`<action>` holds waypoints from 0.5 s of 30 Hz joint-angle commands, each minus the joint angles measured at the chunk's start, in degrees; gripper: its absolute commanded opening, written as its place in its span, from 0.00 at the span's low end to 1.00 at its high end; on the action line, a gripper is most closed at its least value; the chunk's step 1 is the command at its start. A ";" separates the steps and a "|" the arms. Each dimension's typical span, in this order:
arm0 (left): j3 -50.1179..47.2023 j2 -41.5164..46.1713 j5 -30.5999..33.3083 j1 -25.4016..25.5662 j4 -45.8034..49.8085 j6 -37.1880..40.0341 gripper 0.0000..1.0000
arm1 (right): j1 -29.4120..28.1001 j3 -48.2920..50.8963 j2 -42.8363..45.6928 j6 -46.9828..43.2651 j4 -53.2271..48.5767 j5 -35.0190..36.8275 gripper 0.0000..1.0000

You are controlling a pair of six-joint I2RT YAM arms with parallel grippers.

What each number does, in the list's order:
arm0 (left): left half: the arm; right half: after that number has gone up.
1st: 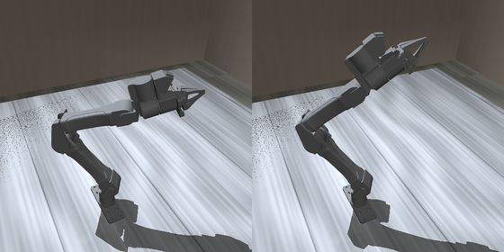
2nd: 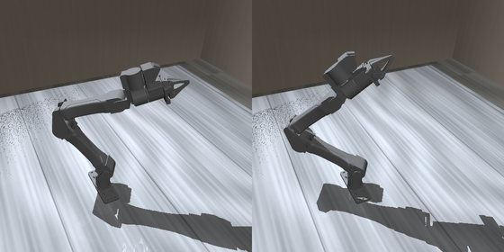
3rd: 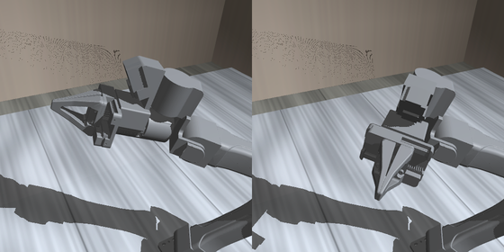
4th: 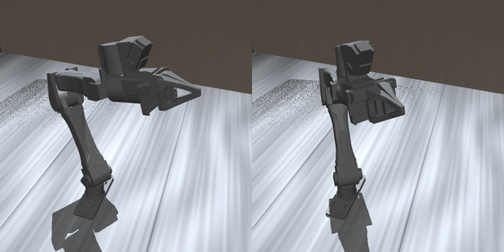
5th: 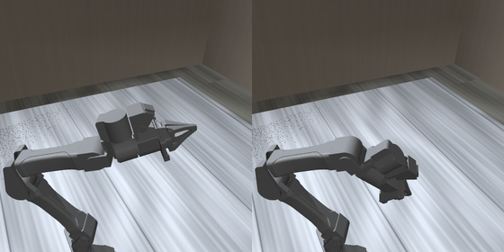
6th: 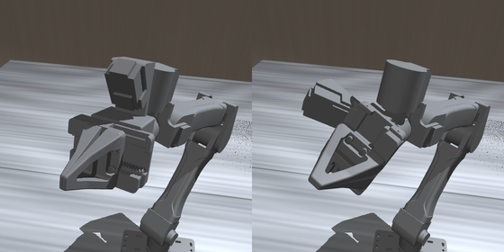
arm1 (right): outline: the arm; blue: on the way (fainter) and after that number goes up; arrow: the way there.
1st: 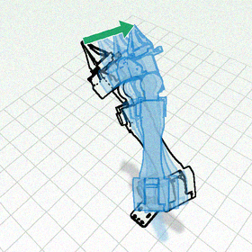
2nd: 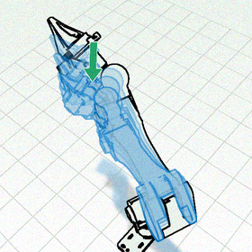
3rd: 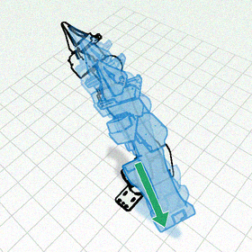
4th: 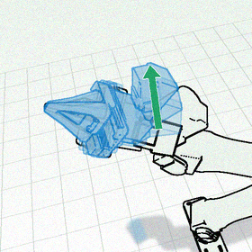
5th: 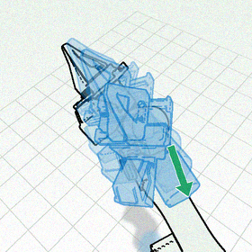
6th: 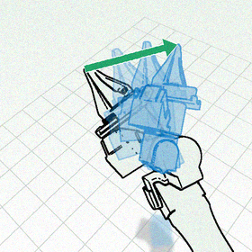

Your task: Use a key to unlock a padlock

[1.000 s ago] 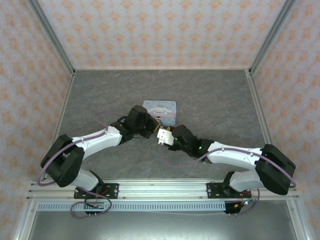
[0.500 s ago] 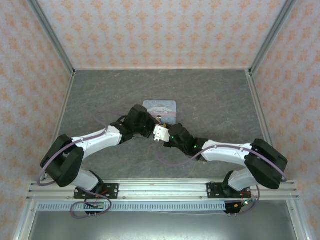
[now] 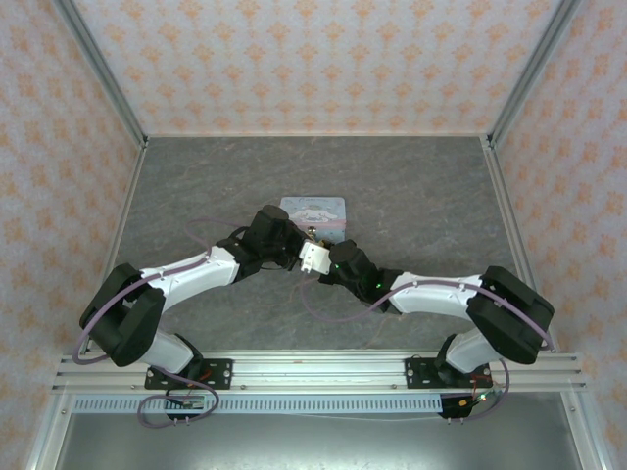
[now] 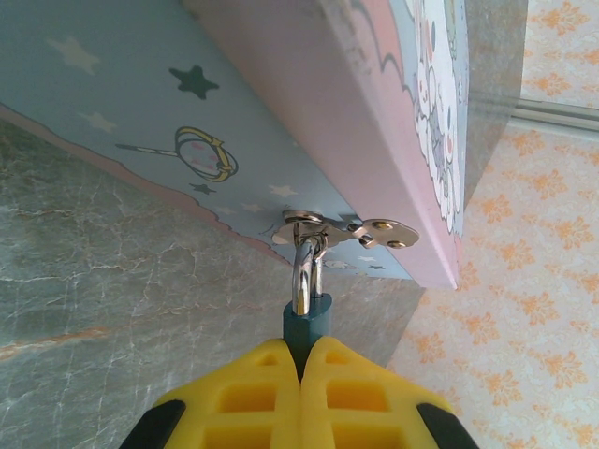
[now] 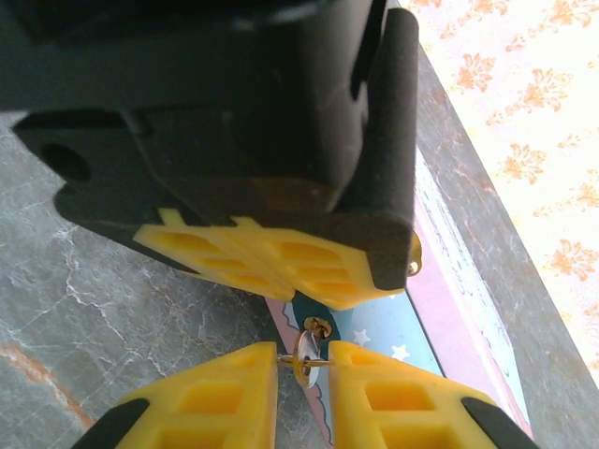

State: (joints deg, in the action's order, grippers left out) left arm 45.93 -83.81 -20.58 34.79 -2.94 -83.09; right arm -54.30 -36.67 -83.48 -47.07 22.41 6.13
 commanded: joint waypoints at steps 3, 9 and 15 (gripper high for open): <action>1.51 2.33 -0.84 0.28 0.48 -0.06 0.00 | 0.60 -1.19 -1.16 1.75 1.89 0.98 0.15; 1.39 2.23 -0.92 0.28 0.57 -0.06 0.00 | 0.78 -1.17 -1.57 3.19 2.20 1.14 0.04; 1.45 2.02 -1.00 0.28 0.65 -0.14 0.00 | 0.78 -0.64 -1.24 4.49 2.89 1.59 0.00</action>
State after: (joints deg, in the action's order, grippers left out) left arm 45.93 -83.81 -20.21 34.74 -2.39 -83.09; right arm -54.17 -36.67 -83.96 -44.49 23.11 6.04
